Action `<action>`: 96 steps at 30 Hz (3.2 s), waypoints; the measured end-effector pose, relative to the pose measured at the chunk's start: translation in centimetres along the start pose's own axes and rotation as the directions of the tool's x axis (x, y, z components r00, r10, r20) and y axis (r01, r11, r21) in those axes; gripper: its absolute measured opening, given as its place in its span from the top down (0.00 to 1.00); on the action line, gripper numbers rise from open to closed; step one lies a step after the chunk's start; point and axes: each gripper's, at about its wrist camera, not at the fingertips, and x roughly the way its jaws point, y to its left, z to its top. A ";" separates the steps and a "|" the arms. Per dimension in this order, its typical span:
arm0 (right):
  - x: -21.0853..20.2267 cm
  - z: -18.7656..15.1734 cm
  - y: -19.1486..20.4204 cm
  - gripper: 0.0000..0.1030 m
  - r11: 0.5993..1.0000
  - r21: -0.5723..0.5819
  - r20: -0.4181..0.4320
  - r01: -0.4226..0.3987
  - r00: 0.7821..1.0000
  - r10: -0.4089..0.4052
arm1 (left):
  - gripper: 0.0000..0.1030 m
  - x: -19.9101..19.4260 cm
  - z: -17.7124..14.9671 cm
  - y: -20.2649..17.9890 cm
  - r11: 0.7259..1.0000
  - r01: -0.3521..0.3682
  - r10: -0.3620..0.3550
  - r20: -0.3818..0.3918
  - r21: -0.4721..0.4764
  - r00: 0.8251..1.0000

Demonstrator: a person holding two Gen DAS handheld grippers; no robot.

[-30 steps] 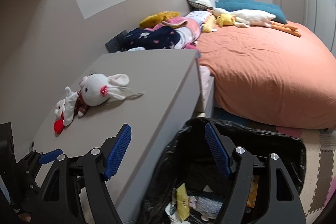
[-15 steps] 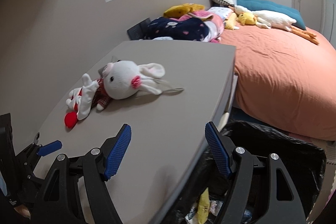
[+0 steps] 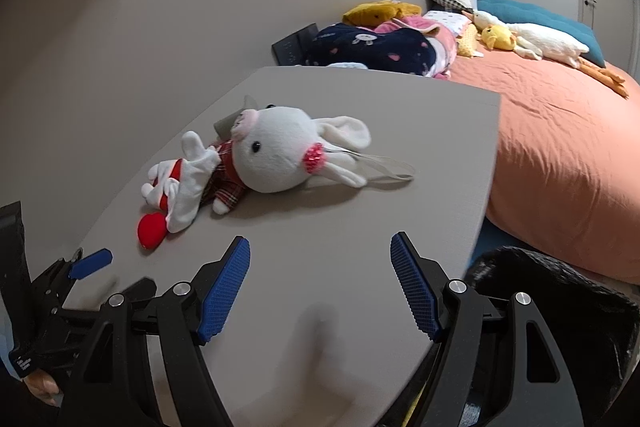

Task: Organize soft objects
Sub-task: 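Move both tools back over the table toward the red heart and glove puppet, then grasp the red heart plush with the left gripper, then grasp the white glove puppet with the right gripper, then carry the red heart with the left gripper while the right carries the white glove to the bin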

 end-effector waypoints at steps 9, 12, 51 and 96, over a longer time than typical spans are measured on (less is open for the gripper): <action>1.7 0.7 2.3 0.29 0.999 -0.028 -0.010 -0.028 1.000 0.028 | 0.31 3.1 1.6 3.9 0.996 -0.044 0.042 -0.037 -0.080 0.998; 2.3 1.0 2.7 0.29 0.999 -0.031 -0.016 -0.032 0.999 0.031 | 0.33 4.1 1.9 4.2 0.996 -0.062 0.059 -0.048 -0.070 0.997; 11.8 4.9 12.1 0.36 0.988 -0.075 -0.101 -0.132 0.987 0.124 | 0.54 2.5 2.6 10.7 0.967 -0.183 0.175 -0.061 -0.175 0.983; -4.4 4.0 4.5 0.91 0.993 -0.051 0.107 -0.106 0.988 0.111 | 0.54 -5.2 1.6 1.0 0.992 -0.066 0.071 0.045 -0.104 0.996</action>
